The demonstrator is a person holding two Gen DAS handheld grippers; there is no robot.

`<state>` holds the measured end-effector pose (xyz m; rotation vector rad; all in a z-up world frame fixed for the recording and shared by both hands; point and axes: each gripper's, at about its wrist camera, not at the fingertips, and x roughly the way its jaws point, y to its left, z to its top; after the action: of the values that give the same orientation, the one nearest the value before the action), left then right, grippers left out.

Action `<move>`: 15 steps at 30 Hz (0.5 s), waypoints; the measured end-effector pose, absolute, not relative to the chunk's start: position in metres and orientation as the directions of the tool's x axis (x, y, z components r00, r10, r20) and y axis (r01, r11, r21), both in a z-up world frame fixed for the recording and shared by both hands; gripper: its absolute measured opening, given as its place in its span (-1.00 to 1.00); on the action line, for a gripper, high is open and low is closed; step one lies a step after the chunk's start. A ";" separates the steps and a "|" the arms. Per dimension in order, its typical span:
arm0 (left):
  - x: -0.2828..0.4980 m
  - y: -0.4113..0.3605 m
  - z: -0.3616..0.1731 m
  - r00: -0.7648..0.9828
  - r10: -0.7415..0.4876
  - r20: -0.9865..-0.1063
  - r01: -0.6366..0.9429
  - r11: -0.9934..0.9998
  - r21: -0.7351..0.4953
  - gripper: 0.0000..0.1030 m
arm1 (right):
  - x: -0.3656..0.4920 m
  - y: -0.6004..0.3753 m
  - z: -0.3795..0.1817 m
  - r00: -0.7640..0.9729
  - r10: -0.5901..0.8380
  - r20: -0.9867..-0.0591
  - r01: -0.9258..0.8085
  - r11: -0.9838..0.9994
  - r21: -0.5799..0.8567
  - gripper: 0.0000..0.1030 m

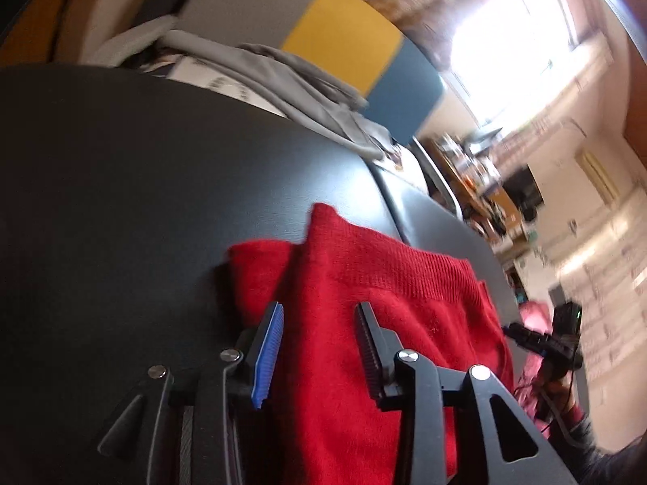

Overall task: Fold clothes
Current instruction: 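Open both grippers and release the folded sweater onto the seat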

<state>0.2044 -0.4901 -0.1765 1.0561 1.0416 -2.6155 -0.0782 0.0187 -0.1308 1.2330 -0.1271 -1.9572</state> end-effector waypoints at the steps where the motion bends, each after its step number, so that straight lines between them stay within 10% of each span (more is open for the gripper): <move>1: 0.197 -0.490 -0.179 -0.736 0.133 -0.664 0.352 -0.762 -0.543 -0.29 | -0.078 0.020 -0.131 -0.206 -0.663 -0.719 0.568 -0.680 0.464 0.10; 15: 0.176 -0.486 -0.200 -0.658 0.157 -0.737 0.390 -0.766 -0.512 -0.68 | -0.123 0.013 -0.131 -0.273 -0.521 -0.809 0.596 -0.751 0.282 0.25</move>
<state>0.1756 -0.4857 -0.1998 1.2281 1.0097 -2.5487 -0.1230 0.0131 -0.1314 1.2700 0.0995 -2.0640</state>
